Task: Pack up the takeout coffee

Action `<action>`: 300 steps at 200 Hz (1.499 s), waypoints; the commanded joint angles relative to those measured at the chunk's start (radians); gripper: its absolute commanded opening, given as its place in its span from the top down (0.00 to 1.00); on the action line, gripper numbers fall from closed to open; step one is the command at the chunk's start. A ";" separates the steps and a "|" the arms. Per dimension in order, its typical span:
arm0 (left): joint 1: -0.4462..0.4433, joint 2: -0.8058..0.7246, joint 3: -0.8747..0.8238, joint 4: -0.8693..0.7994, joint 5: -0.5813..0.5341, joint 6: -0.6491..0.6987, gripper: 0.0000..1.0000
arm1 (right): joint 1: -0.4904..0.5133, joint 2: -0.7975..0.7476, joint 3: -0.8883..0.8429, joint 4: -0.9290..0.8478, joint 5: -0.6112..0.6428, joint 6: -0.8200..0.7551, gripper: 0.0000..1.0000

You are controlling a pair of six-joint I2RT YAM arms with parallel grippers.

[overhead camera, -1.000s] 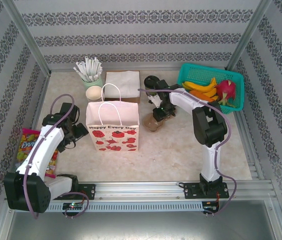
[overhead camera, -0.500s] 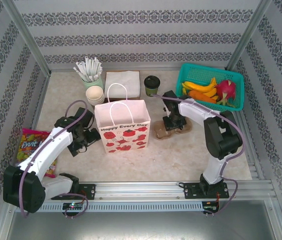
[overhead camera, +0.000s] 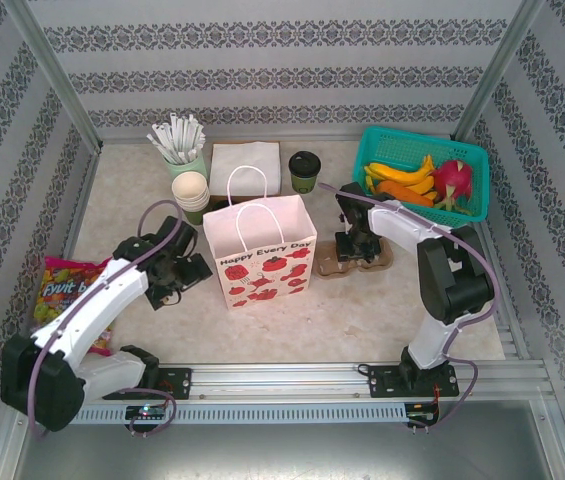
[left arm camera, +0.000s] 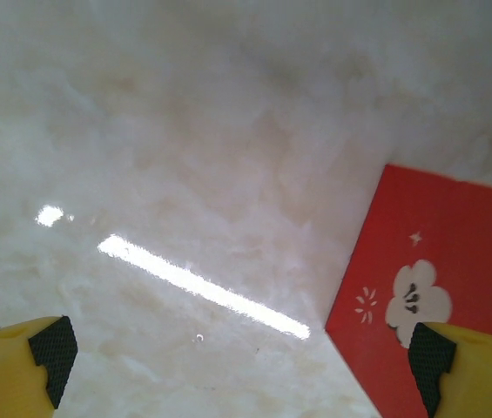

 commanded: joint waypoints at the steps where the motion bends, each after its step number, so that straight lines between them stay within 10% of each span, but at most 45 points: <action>1: 0.022 -0.049 0.040 -0.005 -0.043 0.068 0.00 | 0.001 -0.041 -0.019 0.002 0.011 0.035 0.60; 183: 0.058 -0.144 0.316 0.159 -0.196 0.321 0.00 | 0.021 -0.167 -0.074 0.009 0.085 0.023 1.00; 234: 0.057 -0.105 0.350 0.474 0.128 0.609 0.01 | -0.018 -0.288 -0.087 0.004 0.053 0.030 1.00; 300: 0.057 0.086 0.516 0.428 0.446 0.892 0.02 | -0.122 -0.478 -0.079 -0.025 -0.054 0.100 1.00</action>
